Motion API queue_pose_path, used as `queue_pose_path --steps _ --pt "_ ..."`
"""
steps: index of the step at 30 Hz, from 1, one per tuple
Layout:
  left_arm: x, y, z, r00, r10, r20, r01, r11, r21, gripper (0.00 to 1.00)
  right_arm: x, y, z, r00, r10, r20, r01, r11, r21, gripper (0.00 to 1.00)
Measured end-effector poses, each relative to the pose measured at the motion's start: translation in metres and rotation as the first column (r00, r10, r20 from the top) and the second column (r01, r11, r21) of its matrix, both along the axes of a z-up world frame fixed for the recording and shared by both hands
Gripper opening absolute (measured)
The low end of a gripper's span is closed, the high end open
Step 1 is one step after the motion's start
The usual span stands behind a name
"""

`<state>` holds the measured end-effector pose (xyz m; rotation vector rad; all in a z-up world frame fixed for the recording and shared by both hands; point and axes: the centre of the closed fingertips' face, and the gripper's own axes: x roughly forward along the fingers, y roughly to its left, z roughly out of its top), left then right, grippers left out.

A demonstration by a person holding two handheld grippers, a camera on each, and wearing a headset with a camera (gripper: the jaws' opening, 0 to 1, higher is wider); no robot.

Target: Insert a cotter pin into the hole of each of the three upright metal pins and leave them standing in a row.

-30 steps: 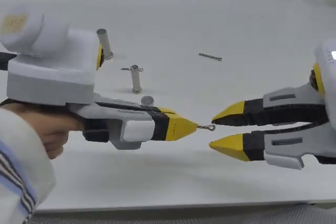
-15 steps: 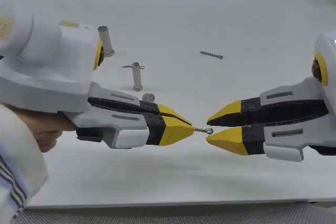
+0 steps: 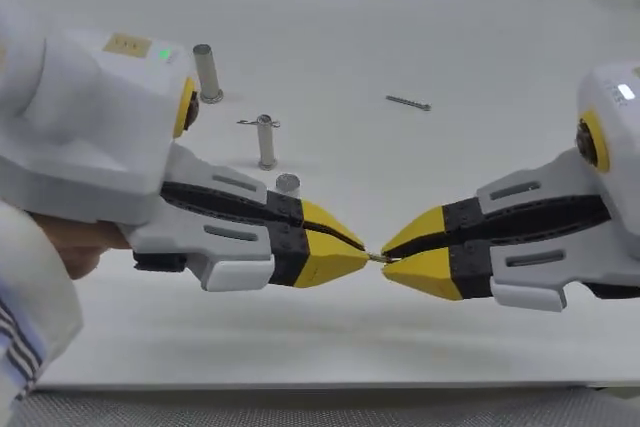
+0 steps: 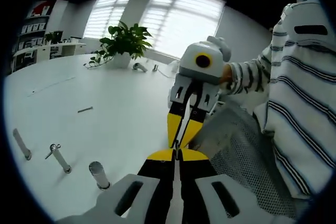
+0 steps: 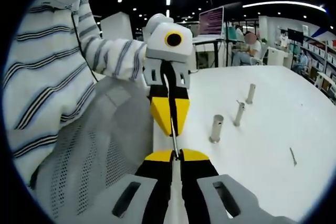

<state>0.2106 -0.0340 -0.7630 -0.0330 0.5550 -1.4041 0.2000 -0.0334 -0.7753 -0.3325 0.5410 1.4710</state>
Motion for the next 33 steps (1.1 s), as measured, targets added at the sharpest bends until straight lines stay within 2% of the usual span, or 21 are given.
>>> queue_pose_path --steps 2,7,10,12,13,15,18,23,28,31,33 --pt "0.000 0.001 0.000 1.000 -0.002 0.007 0.002 1.000 0.001 0.00 -0.001 0.000 -0.002 1.000 0.018 0.019 -0.018 1.000 -0.017 0.06" --pt "0.001 0.002 -0.001 1.000 -0.005 0.010 0.005 1.000 0.005 0.01 -0.001 0.001 -0.002 0.999 0.034 0.026 -0.033 0.999 -0.025 0.05" --pt "0.002 0.003 -0.002 1.000 0.006 0.014 -0.006 1.000 0.009 0.01 0.001 0.001 -0.002 0.997 0.045 0.055 -0.043 0.999 -0.033 0.04" --pt "0.002 0.003 -0.002 1.000 0.005 0.019 -0.005 1.000 0.010 0.01 0.002 0.002 -0.003 0.997 0.048 0.061 -0.046 0.998 -0.032 0.04" --pt "0.004 0.003 -0.002 0.999 0.013 0.032 -0.014 1.000 0.010 0.01 0.004 0.001 -0.003 0.997 0.043 0.070 -0.040 0.999 -0.032 0.04" --pt "0.008 0.004 -0.001 0.998 0.026 0.052 -0.026 1.000 0.004 0.02 0.007 0.002 -0.002 0.997 0.029 0.066 -0.027 0.999 -0.028 0.04" --pt "0.012 0.006 -0.001 0.998 0.051 0.047 -0.051 0.999 -0.002 0.02 0.013 0.002 -0.001 0.998 0.012 0.069 -0.010 1.000 -0.025 0.03" --pt "0.018 0.010 -0.008 0.995 0.075 0.061 -0.077 0.997 0.031 0.03 0.018 0.003 -0.004 0.997 0.009 0.079 -0.005 0.999 -0.048 0.03" --pt "0.023 0.016 -0.010 0.992 0.110 0.069 -0.112 0.993 0.036 0.10 0.021 0.004 -0.008 0.997 0.014 0.077 -0.008 0.997 -0.077 0.03" --pt "0.025 0.022 -0.010 0.989 0.130 0.074 -0.133 0.991 0.031 0.14 0.022 0.004 -0.013 0.999 -0.002 0.040 0.006 0.994 -0.107 0.04" --pt "0.026 0.025 -0.009 0.987 0.142 0.069 -0.145 0.989 0.029 0.16 0.024 0.004 -0.015 0.999 -0.005 0.032 0.009 0.993 -0.119 0.04"
